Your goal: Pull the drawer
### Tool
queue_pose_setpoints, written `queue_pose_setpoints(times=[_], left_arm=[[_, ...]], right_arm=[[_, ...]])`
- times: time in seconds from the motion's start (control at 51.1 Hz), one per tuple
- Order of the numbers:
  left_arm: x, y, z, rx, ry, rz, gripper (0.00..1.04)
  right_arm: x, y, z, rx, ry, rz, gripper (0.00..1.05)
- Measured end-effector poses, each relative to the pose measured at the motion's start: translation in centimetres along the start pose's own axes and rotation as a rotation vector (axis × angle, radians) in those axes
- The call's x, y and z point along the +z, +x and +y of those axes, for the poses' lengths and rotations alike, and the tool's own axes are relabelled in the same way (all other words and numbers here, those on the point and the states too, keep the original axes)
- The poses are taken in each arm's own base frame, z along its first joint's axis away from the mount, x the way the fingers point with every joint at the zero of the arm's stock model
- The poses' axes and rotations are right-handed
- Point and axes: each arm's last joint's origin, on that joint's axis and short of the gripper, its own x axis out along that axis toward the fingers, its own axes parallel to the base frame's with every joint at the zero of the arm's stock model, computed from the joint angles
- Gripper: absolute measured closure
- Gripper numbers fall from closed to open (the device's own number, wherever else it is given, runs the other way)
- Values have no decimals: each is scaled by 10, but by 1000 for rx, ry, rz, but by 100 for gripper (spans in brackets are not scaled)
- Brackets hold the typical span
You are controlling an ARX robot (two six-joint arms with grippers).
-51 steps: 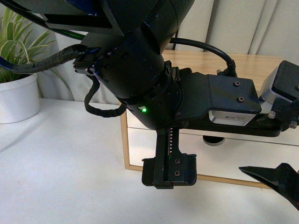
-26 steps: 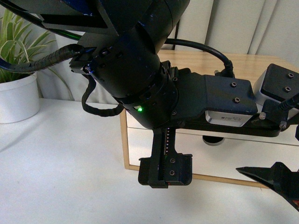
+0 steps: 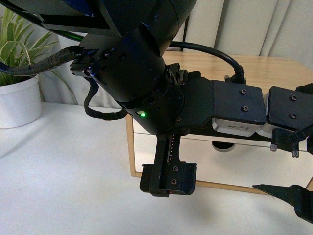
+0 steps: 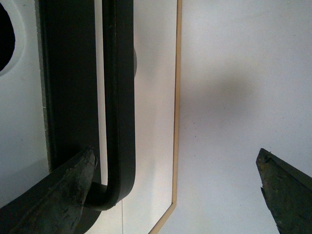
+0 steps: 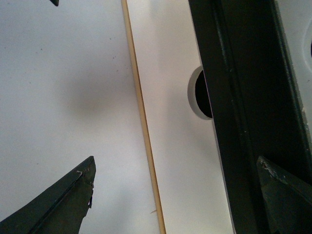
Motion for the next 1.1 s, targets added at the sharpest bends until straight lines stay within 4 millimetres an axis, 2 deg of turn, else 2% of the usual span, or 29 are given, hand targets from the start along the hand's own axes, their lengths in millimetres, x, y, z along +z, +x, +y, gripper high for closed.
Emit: queue_pose_setpoints(times=[0.137,0.548,1.096], left_arm=[[0,0,-1,-1,0,1,6],[1,1,-4,-21,17,0,6],[5,-9,-18,-80,56,-2,6]], right_arm=[[-3,4,0,-18,-67,18,9],[-5,7,2,4,-94,8,9],[-2,-2,9,66,-90,11,9]])
